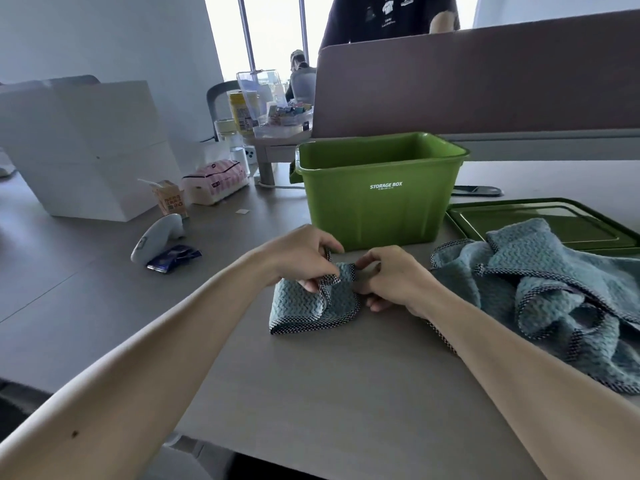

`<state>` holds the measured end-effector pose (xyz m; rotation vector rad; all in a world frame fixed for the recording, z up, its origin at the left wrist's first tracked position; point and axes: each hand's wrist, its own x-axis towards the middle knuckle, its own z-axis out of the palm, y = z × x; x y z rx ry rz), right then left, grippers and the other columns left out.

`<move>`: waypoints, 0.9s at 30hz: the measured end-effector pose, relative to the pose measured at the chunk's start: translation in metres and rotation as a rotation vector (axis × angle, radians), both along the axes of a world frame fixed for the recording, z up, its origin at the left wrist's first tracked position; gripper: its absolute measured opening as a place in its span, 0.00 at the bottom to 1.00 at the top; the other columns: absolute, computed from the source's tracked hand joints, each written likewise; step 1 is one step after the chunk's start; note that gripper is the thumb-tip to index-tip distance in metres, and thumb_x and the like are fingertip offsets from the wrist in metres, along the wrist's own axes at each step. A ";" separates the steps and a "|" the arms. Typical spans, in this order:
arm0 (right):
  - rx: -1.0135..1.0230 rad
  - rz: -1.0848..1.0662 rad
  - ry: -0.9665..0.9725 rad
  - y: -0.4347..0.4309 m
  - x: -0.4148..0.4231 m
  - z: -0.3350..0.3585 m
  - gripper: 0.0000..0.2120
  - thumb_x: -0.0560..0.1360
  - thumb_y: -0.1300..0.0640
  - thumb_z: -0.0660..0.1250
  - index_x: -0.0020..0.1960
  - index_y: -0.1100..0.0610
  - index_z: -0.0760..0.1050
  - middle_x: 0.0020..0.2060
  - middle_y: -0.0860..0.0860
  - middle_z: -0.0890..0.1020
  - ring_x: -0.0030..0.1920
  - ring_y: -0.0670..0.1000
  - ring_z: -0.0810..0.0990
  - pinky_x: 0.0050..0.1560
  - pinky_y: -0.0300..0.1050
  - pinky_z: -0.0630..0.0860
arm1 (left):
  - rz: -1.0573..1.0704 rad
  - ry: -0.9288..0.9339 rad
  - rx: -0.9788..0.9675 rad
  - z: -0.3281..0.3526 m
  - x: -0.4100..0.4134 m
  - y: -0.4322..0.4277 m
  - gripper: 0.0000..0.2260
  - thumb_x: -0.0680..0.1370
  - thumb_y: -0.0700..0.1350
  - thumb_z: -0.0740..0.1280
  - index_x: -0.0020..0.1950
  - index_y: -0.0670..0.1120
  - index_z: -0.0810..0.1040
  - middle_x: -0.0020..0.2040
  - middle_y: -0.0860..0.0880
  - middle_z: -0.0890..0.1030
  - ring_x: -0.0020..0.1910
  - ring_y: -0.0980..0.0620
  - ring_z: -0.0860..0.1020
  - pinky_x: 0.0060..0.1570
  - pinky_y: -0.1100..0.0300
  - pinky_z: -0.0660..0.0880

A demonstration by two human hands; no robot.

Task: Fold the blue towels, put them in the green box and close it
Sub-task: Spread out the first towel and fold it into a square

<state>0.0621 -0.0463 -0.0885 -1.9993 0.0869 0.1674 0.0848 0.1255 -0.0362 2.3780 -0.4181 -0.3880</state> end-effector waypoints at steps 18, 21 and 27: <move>-0.332 -0.088 -0.429 -0.003 0.004 0.001 0.08 0.73 0.53 0.68 0.52 0.49 0.80 0.46 0.47 0.81 0.47 0.51 0.82 0.54 0.49 0.79 | 0.050 -0.569 0.090 -0.047 -0.012 0.047 0.17 0.74 0.61 0.70 0.59 0.56 0.81 0.64 0.57 0.79 0.64 0.57 0.75 0.64 0.59 0.67; -0.344 0.108 -0.482 0.002 0.003 -0.002 0.19 0.75 0.50 0.69 0.65 0.49 0.75 0.63 0.48 0.75 0.64 0.49 0.75 0.68 0.47 0.69 | -0.002 -0.438 0.226 -0.058 -0.013 0.057 0.34 0.70 0.73 0.59 0.73 0.61 0.69 0.78 0.56 0.63 0.77 0.55 0.62 0.75 0.47 0.58; -0.643 0.467 -0.380 0.009 -0.003 -0.009 0.40 0.74 0.32 0.62 0.79 0.48 0.56 0.80 0.43 0.50 0.79 0.46 0.50 0.78 0.52 0.53 | -0.094 -0.315 0.473 -0.065 -0.015 0.055 0.46 0.65 0.78 0.43 0.80 0.59 0.48 0.81 0.60 0.48 0.79 0.59 0.46 0.77 0.50 0.44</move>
